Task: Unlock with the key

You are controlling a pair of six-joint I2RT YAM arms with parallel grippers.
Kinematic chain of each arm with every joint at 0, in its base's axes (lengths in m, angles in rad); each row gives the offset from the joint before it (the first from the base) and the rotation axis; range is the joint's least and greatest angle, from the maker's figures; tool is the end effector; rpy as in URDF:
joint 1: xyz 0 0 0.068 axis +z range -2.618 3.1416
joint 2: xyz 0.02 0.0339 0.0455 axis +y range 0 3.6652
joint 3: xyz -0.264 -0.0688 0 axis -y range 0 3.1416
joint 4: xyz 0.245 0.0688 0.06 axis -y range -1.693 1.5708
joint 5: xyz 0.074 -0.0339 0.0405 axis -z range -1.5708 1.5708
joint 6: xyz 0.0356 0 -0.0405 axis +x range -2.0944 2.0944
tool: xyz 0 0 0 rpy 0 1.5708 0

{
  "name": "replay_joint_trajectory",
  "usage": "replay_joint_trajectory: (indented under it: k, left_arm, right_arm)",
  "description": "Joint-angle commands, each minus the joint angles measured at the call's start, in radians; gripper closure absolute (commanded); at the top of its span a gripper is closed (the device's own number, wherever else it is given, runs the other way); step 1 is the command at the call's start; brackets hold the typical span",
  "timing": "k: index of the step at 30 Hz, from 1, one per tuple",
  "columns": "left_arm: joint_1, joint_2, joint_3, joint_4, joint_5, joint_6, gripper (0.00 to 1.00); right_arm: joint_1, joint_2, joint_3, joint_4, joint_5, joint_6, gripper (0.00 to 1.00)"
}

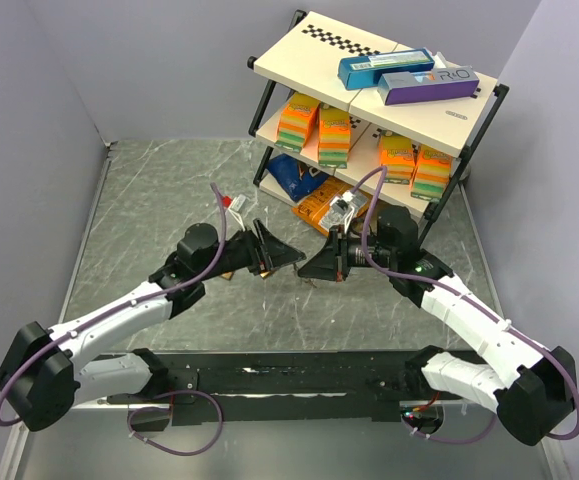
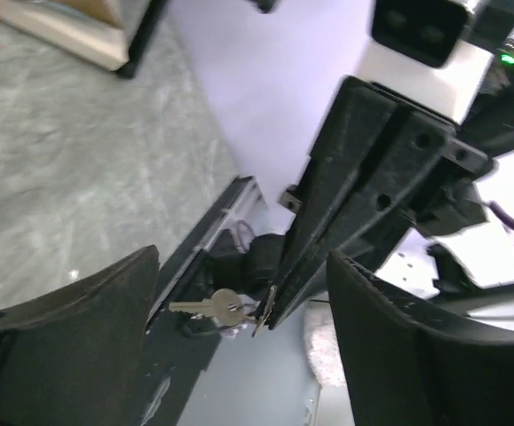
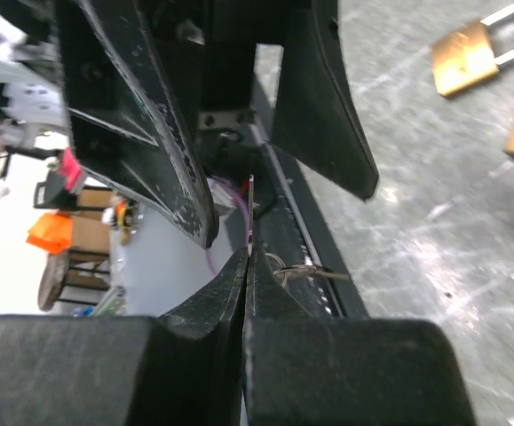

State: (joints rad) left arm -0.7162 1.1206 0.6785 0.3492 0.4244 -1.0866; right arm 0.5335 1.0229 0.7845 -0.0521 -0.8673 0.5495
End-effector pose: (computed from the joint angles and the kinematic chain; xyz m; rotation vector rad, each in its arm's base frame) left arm 0.1852 -0.1806 0.2907 0.0170 1.9679 -1.6380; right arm 0.1822 0.1392 0.3115 -0.6538 1.9461 1.5151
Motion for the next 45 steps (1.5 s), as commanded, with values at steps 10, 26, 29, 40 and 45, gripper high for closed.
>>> replay_joint_trajectory:
  k: [10,26,29,40,45]
  left_arm:
    - [-0.068,-0.036,-0.063,0.284,0.025,-0.102,0.43]
    - [-0.083,-0.078,-0.076,0.231,-0.053,-0.095,0.62]
    - [-0.091,-0.070,-0.066,0.224,-0.058,-0.091,0.75]
    - [-0.097,-0.094,-0.080,0.212,-0.096,-0.078,0.99]
    - [-0.103,-0.096,-0.080,0.206,-0.101,-0.072,0.99]
  right_arm:
    - [-0.027,-0.010,-0.045,0.238,-0.128,0.148,1.00]
    - [-0.036,-0.007,-0.056,0.267,-0.154,0.170,1.00]
    - [-0.035,-0.006,-0.056,0.259,-0.156,0.167,1.00]
    - [-0.036,-0.018,-0.050,0.225,-0.141,0.158,0.87]
    - [-0.036,-0.023,-0.042,0.212,-0.133,0.144,0.62]
